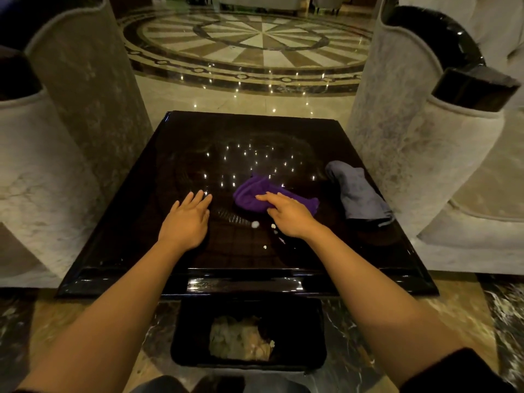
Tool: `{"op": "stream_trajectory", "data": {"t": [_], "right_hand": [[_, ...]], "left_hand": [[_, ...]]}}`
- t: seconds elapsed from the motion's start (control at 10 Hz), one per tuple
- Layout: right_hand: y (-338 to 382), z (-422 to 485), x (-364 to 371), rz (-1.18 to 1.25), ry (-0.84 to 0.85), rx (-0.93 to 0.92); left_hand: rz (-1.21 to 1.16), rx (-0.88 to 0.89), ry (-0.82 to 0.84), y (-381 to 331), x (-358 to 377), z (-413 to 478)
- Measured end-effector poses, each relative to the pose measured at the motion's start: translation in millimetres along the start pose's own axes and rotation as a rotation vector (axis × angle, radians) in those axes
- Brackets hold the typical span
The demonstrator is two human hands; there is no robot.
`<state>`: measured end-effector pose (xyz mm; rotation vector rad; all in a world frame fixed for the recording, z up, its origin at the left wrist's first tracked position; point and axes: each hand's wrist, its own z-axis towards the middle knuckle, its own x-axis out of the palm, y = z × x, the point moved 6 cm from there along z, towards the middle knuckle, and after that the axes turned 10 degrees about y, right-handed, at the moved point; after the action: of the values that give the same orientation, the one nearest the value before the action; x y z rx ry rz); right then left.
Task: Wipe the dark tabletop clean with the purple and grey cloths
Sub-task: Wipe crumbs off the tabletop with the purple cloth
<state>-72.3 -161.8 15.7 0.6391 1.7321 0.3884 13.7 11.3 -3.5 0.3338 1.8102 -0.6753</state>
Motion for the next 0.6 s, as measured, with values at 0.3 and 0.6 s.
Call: {"op": "stream_trajectory", "data": {"t": [0.3,0.6], "right_hand": [[15,-23,9,0.015,0.116,-0.078],[24,-58,21,0.027,0.145,-0.139]], "left_hand": [[-0.002,-0.001,-0.01,-2,-1,-2],[0.002,0.0,-0.003,-1,-1,-1]]}}
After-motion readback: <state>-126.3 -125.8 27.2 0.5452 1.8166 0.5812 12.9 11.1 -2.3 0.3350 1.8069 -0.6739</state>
